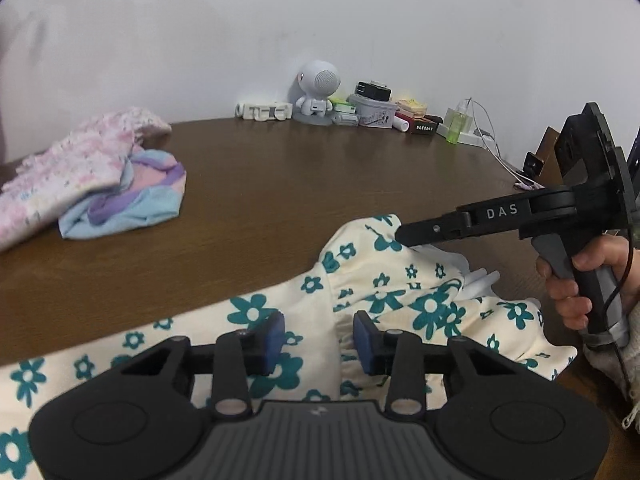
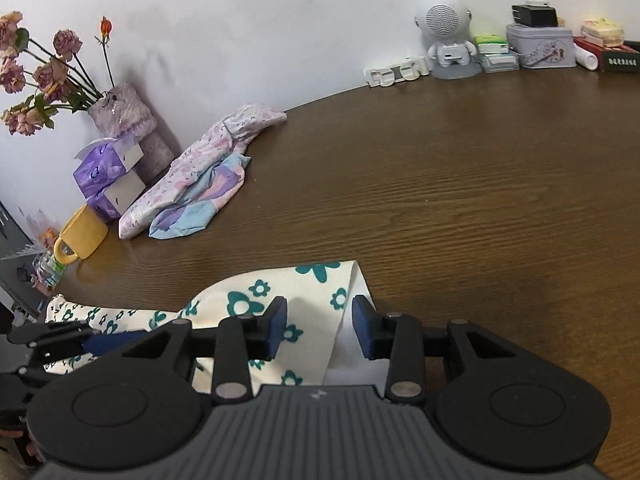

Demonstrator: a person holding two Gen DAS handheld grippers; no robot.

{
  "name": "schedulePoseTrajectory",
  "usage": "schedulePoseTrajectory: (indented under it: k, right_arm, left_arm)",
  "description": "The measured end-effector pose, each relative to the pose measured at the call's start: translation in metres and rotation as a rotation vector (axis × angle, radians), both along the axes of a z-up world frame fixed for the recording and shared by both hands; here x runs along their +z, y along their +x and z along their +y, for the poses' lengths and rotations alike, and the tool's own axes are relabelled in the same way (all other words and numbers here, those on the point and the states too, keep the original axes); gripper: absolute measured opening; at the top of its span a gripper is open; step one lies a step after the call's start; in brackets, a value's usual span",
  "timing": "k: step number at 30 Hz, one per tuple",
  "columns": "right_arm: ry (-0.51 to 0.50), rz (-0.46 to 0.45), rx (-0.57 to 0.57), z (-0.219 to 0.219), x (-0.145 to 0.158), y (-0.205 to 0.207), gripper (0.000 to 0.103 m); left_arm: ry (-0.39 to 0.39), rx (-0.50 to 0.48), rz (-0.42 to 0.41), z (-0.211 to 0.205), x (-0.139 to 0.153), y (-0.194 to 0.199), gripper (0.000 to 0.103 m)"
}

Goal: Fold clothes
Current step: 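Grasp the end of the cream flower shirt with the right gripper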

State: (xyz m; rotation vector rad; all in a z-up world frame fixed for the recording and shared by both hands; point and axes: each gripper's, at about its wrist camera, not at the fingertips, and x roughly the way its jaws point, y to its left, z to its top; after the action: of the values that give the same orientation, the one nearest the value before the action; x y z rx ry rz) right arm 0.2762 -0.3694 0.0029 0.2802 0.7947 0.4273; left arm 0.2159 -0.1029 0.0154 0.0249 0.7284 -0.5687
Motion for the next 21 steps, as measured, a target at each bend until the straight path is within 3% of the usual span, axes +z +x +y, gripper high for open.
schedulePoseTrajectory:
  k: [1,3,6,13,16,19,21]
  right_arm:
    - [-0.007,-0.003,0.002,0.002,0.000,0.001,0.031]
    - [-0.020,-0.001,0.000,0.005,0.000,0.000,0.004]
    - [0.019,0.011,-0.006,-0.001,0.002,-0.006,0.000]
    - [0.015,-0.033,-0.038,-0.018,0.010,-0.034,0.001]
    - [-0.024,-0.060,-0.063,-0.024,0.016,-0.033,0.009]
    - [-0.090,-0.075,-0.045,-0.018,0.017,-0.026,0.026]
    - [-0.131,-0.079,-0.026,-0.013,0.016,-0.021,0.028]
  left_arm:
    - [-0.005,0.001,0.003,0.001,0.000,0.001,0.036]
    - [-0.013,0.002,0.006,0.003,-0.001,0.002,0.039]
    - [-0.019,0.005,0.000,0.004,-0.003,0.001,0.040]
    - [-0.009,0.005,-0.026,0.002,-0.005,-0.003,0.039]
    - [-0.008,0.006,-0.029,0.002,-0.005,-0.004,0.039]
    - [-0.012,0.007,-0.029,0.002,-0.005,-0.004,0.039]
    - [-0.013,0.006,-0.030,0.002,-0.005,-0.004,0.039]
